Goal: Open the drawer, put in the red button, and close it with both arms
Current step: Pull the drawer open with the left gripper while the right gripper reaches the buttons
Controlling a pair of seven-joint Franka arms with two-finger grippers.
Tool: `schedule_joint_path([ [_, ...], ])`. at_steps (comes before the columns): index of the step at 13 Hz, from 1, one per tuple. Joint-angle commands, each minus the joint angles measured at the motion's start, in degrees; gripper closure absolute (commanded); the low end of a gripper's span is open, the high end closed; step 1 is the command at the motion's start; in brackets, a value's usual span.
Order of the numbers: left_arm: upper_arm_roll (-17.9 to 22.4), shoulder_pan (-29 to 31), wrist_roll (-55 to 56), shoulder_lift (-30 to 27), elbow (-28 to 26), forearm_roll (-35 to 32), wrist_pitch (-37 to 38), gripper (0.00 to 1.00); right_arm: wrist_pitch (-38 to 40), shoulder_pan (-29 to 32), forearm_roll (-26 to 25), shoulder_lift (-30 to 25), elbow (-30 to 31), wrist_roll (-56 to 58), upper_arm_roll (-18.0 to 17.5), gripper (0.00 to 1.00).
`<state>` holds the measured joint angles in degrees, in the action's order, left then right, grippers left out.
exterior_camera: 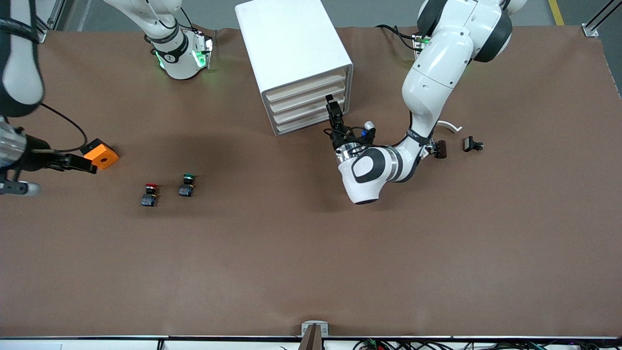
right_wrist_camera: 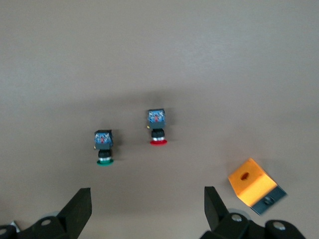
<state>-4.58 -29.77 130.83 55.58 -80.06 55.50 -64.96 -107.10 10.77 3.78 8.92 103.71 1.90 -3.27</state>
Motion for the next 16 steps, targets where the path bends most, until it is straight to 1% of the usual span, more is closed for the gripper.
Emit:
schedule_joint_path([
  [1,-0.1,-1.4,1.4,1.1,1.2,1.4,0.1,0.46,-8.4,-1.8,0.1,-1.2,6.2,-2.4,0.0,0.0],
  [2,-0.2,-1.7,1.4,1.1,1.2,1.5,0.1,0.47,-13.4,-2.0,0.1,-0.8,9.5,-2.4,0.0,0.0],
  [3,-0.1,-2.3,1.4,1.1,1.2,1.8,0.1,0.5,-18.3,-2.3,0.1,-0.6,12.6,-2.3,0.0,0.0],
  [4,-0.1,-2.5,1.5,1.1,1.2,1.9,0.1,0.51,-23.0,-2.4,-0.6,0.8,14.9,-1.8,0.1,0.0],
  [5,-0.2,-3.0,1.5,1.1,1.2,2.0,0.0,0.53,-26.3,-2.2,-2.4,2.6,15.9,-1.7,0.0,0.0],
  [6,-0.1,-3.4,1.6,1.1,1.2,1.9,0.0,0.57,-27.0,-2.0,-3.0,3.7,16.1,-1.7,0.1,0.0],
  [8,-0.1,-3.5,1.6,1.1,1.2,1.9,0.0,0.72,-28.0,-1.9,-3.0,5.8,16.1,-1.7,0.1,0.0],
  [10,-0.1,-3.7,2.1,1.1,1.2,1.7,0.0,0.79,-31.9,-2.1,-3.2,8.7,16.4,-1.6,0.1,0.0],
  [11,-0.1,-3.8,2.2,1.1,1.3,1.7,0.0,0.83,-35.7,-2.1,-3.2,10.3,17.7,-1.6,0.1,0.0],
  [14,-0.1,-3.7,2.3,1.1,1.3,1.7,0.0,0.85,-48.8,-2.1,-3.3,14.8,22.6,-1.5,0.1,0.0],
  [16,0.0,-3.6,2.3,1.1,1.3,1.7,0.0,0.85,-49.4,-2.1,-3.3,15.6,22.7,-1.5,0.2,0.0],
])
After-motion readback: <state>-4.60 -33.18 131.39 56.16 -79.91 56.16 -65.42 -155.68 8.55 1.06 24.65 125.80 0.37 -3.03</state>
